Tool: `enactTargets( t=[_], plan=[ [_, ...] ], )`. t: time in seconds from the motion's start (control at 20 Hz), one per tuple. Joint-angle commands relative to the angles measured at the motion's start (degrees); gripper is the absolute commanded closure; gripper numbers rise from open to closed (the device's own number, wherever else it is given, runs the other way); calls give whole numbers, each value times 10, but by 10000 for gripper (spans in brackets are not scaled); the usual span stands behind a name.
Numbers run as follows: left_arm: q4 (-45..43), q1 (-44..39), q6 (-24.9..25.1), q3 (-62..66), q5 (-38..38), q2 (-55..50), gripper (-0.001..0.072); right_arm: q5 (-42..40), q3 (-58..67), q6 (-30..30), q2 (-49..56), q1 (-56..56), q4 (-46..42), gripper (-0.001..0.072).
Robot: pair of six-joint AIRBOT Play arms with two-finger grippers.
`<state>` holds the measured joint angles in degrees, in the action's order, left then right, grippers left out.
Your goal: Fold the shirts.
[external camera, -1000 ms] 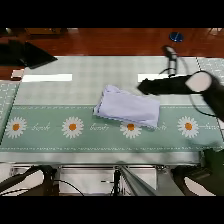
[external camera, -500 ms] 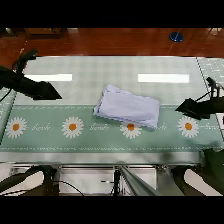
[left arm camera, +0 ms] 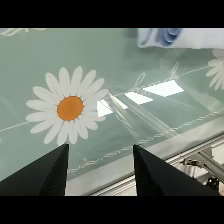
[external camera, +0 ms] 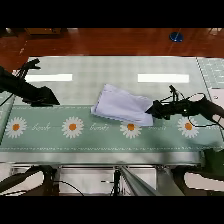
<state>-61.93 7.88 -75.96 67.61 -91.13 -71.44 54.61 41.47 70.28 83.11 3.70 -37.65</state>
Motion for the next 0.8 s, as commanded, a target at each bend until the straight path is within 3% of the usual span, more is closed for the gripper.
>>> enactTargets(
  t=[0.0, 0.1, 0.2, 0.35, 0.55, 0.75],
  plan=[
    [23, 0, -8, 0, -7, 2, 233, 23, 20, -34, 25, -36, 38, 683],
    [36, -1, -8, 0, -7, 2, 233, 145, 63, -68, 9, -11, 38, 683],
    [50, -1, -8, 0, -7, 2, 236, 232, 104, -65, -48, 21, 29, 683],
    [54, -16, -5, 0, -6, 2, 242, 261, 171, -2, -184, 89, -8, 683],
    [54, -54, 7, 0, -6, 2, 242, 294, 289, 124, -343, 222, -113, 683],
    [54, -87, 51, 0, -4, 2, 242, 448, 420, 135, -408, 354, -257, 683]
  ],
)
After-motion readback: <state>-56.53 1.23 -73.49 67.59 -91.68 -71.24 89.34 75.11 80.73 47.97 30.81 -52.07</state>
